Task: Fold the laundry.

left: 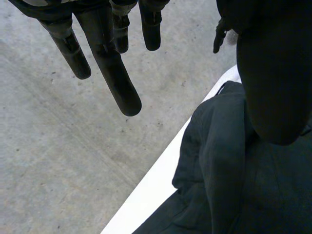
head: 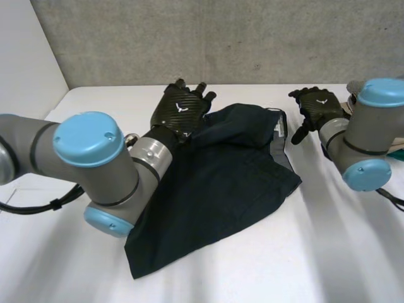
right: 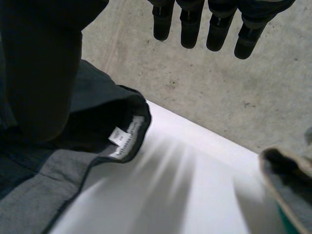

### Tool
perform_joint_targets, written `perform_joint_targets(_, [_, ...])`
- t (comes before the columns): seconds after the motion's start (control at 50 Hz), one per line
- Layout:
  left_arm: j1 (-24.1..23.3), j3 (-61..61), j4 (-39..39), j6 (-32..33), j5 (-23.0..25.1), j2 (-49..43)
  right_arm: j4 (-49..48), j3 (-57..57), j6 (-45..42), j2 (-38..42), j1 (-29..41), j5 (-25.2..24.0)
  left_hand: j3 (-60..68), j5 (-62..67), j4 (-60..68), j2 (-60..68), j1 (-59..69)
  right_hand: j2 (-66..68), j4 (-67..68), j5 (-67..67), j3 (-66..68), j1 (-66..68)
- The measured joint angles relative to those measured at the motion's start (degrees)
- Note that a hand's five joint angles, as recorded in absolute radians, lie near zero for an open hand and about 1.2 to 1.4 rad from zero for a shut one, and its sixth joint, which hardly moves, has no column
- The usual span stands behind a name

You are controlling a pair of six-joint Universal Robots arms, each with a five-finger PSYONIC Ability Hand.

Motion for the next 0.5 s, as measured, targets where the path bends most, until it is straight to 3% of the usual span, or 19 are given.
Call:
perform_joint_targets(0.12, [0.87, -5.15, -2.23, -0.19, -1.02, 5.96, 4.64, 1.27, -6.0, -4.65, -0.93, -3.98, 0.0, 0.38, 0.34, 0.44, 0.27, 0.0, 0.0, 0.0, 0.0, 0.0])
perform_joint_targets(0.18, [1.48, -8.87, -6.44, -0.37, -2.83, 10.49, 8.9, 3.41, -13.3, -8.27, -1.15, -7.94, 0.0, 3.23, 2.9, 3.44, 2.49, 0.0, 0.0, -0.02, 0.0, 0.0])
perform_joint_targets(0.34, [1.59, -18.58, -24.59, -2.14, -11.07, 19.54, 20.1, 12.85, -37.61, -13.55, -0.8, -16.34, 0.0, 7.7, 7.57, 7.93, 6.93, 2.5, 2.48, 1.98, 2.48, 1.86])
perform_joint_targets(0.5, [0.35, -27.88, -35.72, -8.11, -14.33, 21.88, 18.3, 20.24, -48.79, -12.75, -0.66, -19.22, 0.0, 10.09, 9.92, 10.14, 9.06, 6.89, 7.42, 7.43, 7.75, 5.62])
